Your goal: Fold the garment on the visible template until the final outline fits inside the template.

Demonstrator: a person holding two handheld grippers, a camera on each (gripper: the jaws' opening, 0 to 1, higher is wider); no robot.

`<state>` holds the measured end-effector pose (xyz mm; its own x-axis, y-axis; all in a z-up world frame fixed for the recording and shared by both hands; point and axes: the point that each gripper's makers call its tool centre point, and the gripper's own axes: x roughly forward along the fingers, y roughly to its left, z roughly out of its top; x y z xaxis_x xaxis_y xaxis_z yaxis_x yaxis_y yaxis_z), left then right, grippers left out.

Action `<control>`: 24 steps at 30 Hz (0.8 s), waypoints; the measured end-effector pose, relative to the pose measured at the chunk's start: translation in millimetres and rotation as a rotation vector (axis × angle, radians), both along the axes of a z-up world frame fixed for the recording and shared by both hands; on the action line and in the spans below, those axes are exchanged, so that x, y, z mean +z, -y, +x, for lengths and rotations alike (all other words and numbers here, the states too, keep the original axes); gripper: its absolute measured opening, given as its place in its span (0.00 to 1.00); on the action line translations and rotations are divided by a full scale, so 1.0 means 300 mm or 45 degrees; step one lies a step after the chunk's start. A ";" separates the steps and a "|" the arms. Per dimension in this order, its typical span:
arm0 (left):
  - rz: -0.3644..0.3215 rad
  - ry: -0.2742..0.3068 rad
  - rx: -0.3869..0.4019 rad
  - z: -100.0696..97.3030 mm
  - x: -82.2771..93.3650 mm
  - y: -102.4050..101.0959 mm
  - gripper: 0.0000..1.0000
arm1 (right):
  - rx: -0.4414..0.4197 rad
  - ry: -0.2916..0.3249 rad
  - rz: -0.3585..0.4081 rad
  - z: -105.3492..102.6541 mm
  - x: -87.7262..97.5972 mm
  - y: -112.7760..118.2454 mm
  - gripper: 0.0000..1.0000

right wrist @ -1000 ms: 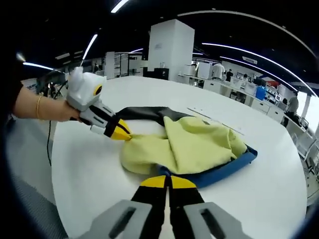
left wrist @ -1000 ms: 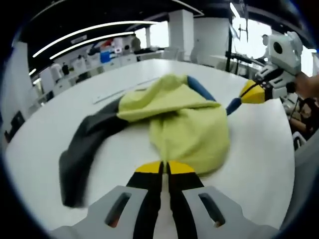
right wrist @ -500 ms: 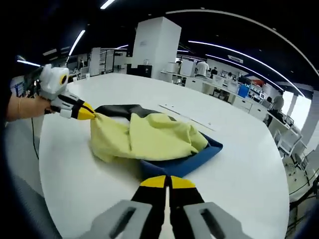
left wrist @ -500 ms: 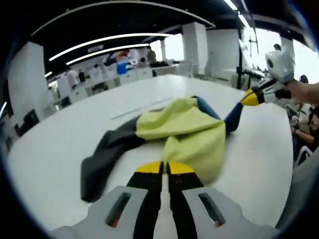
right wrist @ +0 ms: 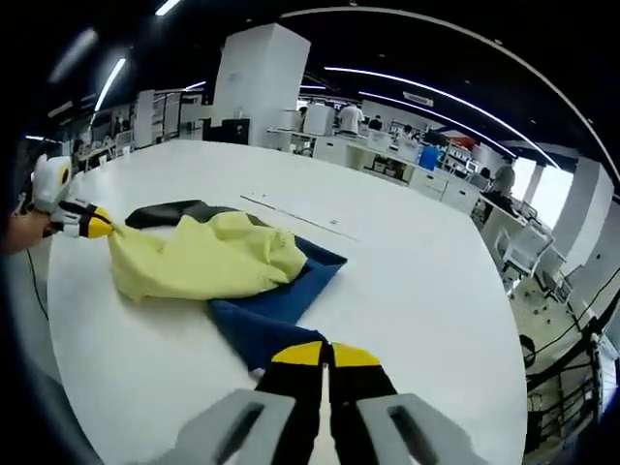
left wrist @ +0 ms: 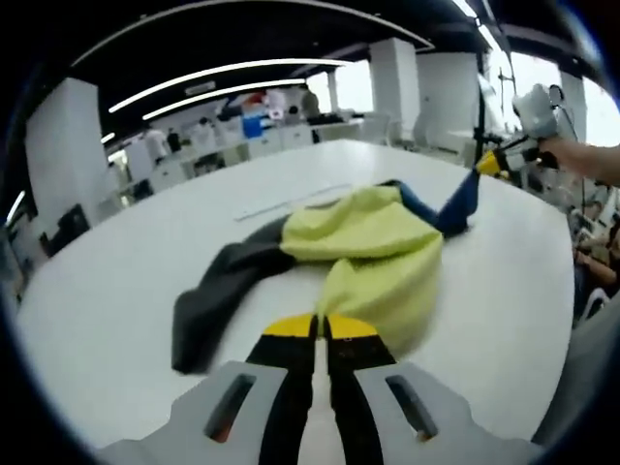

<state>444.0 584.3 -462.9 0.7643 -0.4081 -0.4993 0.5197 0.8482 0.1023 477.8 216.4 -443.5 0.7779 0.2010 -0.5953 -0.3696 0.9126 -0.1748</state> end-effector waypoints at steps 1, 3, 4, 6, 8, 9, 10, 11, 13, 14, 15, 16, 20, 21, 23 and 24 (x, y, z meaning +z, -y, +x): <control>0.002 0.001 0.000 -0.003 0.000 -0.001 0.00 | -0.019 -0.001 0.010 0.007 0.000 0.023 0.00; 0.000 -0.005 0.005 -0.008 -0.002 -0.004 0.00 | -0.050 -0.016 0.009 0.014 -0.004 0.062 0.00; -0.002 -0.009 0.009 -0.010 -0.004 -0.005 0.00 | -0.058 -0.016 0.007 0.016 -0.004 0.075 0.00; -0.004 -0.011 0.012 -0.013 -0.006 -0.010 0.00 | -0.080 -0.026 -0.004 0.018 -0.009 0.108 0.00; -0.007 -0.016 0.022 -0.017 -0.009 -0.015 0.00 | -0.114 -0.043 0.000 0.021 -0.017 0.146 0.00; -0.009 -0.018 0.029 -0.018 -0.009 -0.018 0.00 | -0.137 -0.053 -0.004 0.020 -0.022 0.166 0.00; -0.015 -0.028 0.037 -0.021 -0.012 -0.022 0.00 | -0.158 -0.061 -0.015 0.020 -0.027 0.191 0.00; -0.023 -0.036 0.045 -0.022 -0.015 -0.027 0.00 | -0.171 -0.068 -0.023 0.019 -0.031 0.206 0.00; -0.030 -0.042 0.051 -0.025 -0.019 -0.033 0.00 | -0.209 -0.086 -0.034 0.019 -0.041 0.253 0.00; -0.025 -0.043 0.049 -0.027 -0.020 -0.035 0.00 | -0.224 -0.089 -0.042 0.019 -0.043 0.273 0.00; -0.022 -0.043 0.046 -0.029 -0.021 -0.036 0.00 | -0.241 -0.095 -0.056 0.020 -0.047 0.299 0.00; -0.019 -0.043 0.043 -0.031 -0.022 -0.037 0.00 | -0.256 -0.102 -0.064 0.020 -0.051 0.319 0.00; -0.012 -0.042 0.039 -0.033 -0.023 -0.040 0.00 | -0.309 -0.133 -0.085 0.023 -0.067 0.395 0.00; -0.014 -0.043 0.041 -0.033 -0.023 -0.040 0.00 | -0.321 -0.137 -0.089 0.026 -0.070 0.415 0.00; -0.017 -0.042 0.043 -0.032 -0.020 -0.039 0.00 | -0.338 -0.157 -0.121 0.028 -0.079 0.452 0.00; -0.017 -0.042 0.043 -0.032 -0.019 -0.039 0.00 | -0.343 -0.164 -0.132 0.028 -0.082 0.463 0.00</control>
<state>434.4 595.9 -468.5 0.7610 -0.3891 -0.5191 0.4939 0.8663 0.0745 486.4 77.5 -468.0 0.7116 -0.0690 -0.6992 -0.1419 0.9605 -0.2392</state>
